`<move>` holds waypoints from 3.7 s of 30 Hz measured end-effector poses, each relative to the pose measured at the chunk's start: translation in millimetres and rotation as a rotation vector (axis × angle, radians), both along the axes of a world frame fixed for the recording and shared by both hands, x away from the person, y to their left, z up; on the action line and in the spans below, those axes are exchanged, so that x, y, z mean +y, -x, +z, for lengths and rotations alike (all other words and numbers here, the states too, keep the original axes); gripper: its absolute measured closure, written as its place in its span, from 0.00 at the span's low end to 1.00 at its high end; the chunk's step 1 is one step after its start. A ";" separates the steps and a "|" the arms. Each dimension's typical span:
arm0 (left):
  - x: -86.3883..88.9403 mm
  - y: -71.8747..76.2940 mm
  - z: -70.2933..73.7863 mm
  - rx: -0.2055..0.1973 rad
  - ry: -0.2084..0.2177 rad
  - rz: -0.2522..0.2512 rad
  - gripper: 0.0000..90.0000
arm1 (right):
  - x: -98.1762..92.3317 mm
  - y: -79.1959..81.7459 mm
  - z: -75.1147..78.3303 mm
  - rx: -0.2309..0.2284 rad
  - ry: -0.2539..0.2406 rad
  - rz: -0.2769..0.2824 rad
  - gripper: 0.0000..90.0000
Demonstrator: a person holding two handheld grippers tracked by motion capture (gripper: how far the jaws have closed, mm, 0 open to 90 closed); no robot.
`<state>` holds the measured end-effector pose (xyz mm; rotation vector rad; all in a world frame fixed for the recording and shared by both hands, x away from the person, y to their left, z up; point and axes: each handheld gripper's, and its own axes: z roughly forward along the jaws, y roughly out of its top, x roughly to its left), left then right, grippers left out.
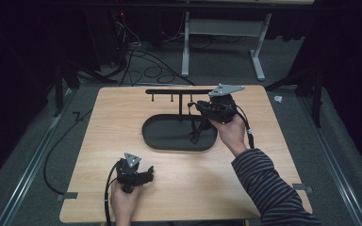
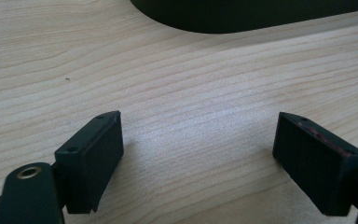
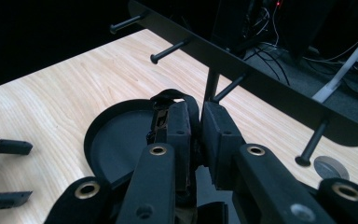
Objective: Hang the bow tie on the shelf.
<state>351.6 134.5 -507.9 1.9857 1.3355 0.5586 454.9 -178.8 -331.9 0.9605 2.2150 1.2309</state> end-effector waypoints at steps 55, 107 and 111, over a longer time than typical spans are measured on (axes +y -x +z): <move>-0.2 0.1 -0.3 -0.003 -0.001 -0.001 0.18 | 10.5 -43.0 -9.5 0.070 0.037 -0.117 0.88; -0.1 0.1 -0.1 -0.002 0.001 -0.001 0.18 | -39.3 -13.5 -4.4 0.063 -0.058 -0.133 0.74; -0.1 0.1 -0.2 -0.002 0.001 -0.001 0.18 | -43.7 -11.1 -4.1 0.060 -0.064 -0.138 0.74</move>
